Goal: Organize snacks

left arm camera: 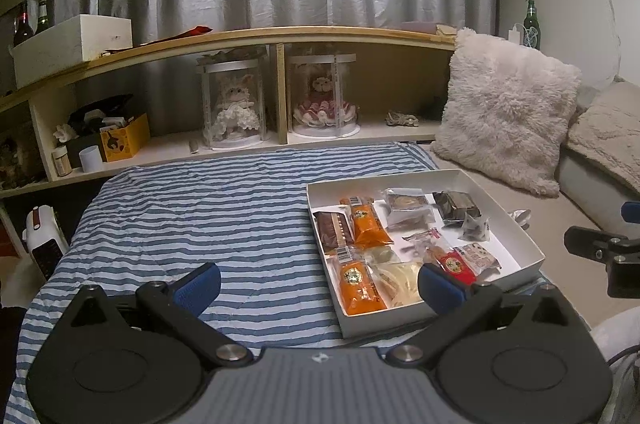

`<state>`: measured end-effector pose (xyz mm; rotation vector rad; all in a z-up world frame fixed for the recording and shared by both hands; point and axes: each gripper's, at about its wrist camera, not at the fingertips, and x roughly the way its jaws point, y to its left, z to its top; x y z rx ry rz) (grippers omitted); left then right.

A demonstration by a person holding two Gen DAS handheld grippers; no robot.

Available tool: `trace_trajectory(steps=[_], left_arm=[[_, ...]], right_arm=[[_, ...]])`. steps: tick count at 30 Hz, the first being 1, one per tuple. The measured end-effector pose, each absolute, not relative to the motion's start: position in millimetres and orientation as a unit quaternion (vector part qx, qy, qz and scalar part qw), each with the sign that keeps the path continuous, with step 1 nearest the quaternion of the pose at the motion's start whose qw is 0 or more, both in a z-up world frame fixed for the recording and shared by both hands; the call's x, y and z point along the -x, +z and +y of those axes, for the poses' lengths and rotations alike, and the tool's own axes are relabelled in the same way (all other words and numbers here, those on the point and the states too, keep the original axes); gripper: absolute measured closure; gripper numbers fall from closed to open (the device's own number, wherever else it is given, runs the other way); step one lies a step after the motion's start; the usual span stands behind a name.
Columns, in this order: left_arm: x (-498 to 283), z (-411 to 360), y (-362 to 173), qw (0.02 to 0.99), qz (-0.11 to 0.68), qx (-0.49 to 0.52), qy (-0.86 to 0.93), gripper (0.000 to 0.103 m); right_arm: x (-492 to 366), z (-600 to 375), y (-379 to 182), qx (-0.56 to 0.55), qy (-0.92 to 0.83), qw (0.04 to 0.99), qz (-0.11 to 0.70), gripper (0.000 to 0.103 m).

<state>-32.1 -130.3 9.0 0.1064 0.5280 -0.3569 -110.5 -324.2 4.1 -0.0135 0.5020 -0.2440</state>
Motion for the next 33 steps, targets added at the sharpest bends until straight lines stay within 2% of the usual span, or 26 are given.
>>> trace_trajectory(steps=[33], left_arm=[[31.4, -125.9, 8.9, 0.948, 0.26, -0.048, -0.174, 0.0]], right_arm=[[110.8, -322.8, 2.1, -0.005, -0.118, 0.961, 0.251, 0.001]])
